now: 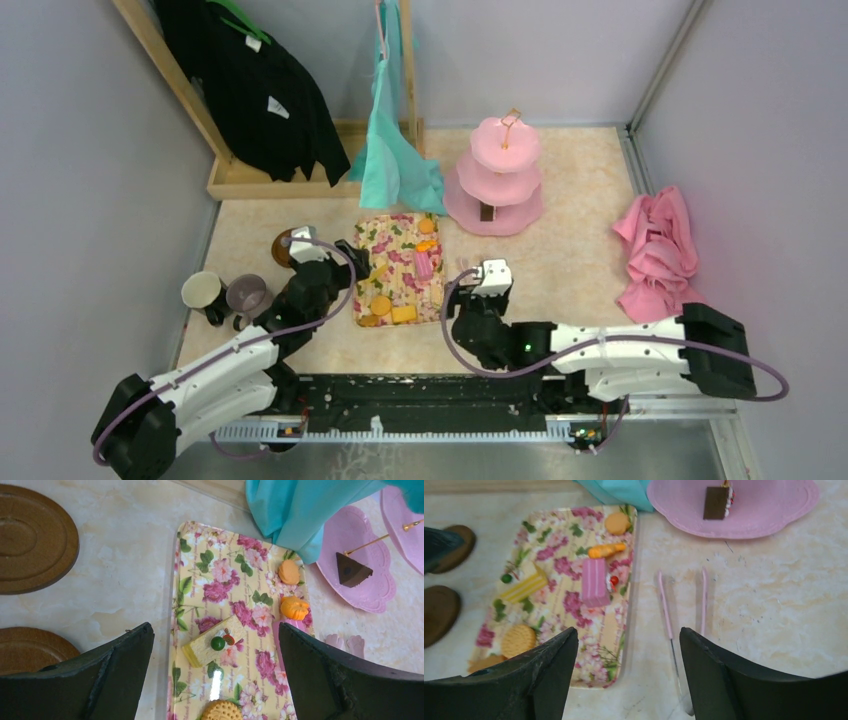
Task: Serve the afternoon tea
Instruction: Pick up the desert from the tray.
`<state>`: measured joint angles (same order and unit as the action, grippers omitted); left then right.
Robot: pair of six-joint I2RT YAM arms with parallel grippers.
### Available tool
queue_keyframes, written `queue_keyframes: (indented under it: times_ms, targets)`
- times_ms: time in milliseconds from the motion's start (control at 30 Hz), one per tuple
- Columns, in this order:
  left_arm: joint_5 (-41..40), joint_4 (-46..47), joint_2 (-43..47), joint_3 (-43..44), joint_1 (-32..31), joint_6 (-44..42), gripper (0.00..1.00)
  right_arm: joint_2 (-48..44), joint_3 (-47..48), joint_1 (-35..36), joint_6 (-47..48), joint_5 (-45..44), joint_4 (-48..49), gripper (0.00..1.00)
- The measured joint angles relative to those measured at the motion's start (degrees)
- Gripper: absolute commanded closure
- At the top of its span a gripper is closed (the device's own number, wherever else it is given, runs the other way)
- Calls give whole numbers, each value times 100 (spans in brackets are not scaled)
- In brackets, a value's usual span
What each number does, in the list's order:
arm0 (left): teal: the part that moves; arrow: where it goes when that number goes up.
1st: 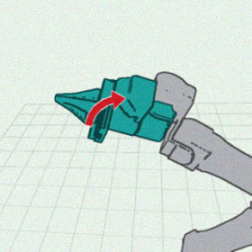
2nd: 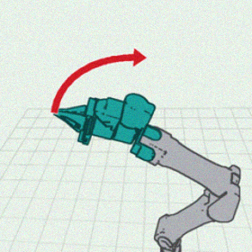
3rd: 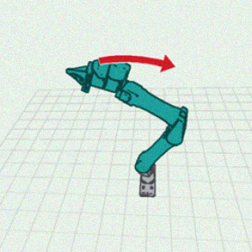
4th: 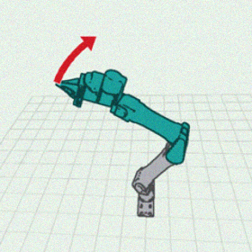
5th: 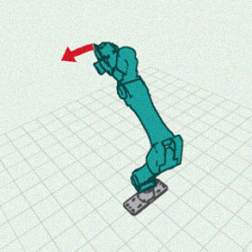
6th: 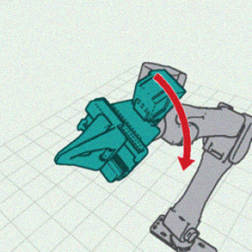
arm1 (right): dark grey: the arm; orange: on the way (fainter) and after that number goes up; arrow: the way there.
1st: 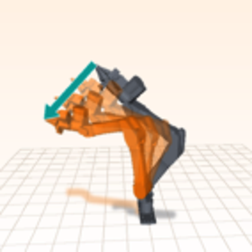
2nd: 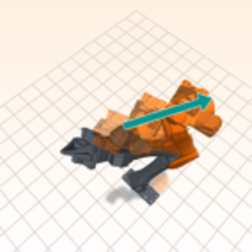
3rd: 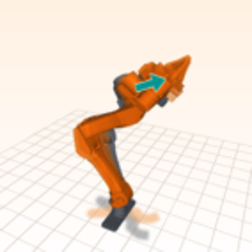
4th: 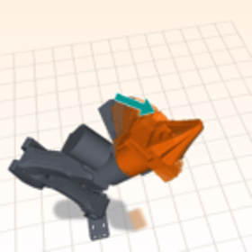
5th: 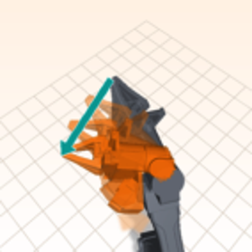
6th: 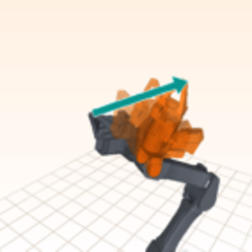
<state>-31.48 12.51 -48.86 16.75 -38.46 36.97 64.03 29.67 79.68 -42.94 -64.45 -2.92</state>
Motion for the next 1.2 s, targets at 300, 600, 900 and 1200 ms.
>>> queue_keyframes:
  times_ms: [300, 600, 900, 1200]
  targets:
    - [221, 754, -214, 4, 0, -511, 1, -942, -181, -376, 1451, 278, 848, 25]
    - [457, 719, -767, 149, 35, -507, 1, -623, -345, -678, 962, 756, -146, 24]
    - [601, 837, -562, 50, 74, -337, 1, 114, -535, -1176, 863, 1386, -22, 24]
    - [697, 990, -568, -61, 85, -310, 1, 317, -828, -1351, 949, 1967, 452, 24]
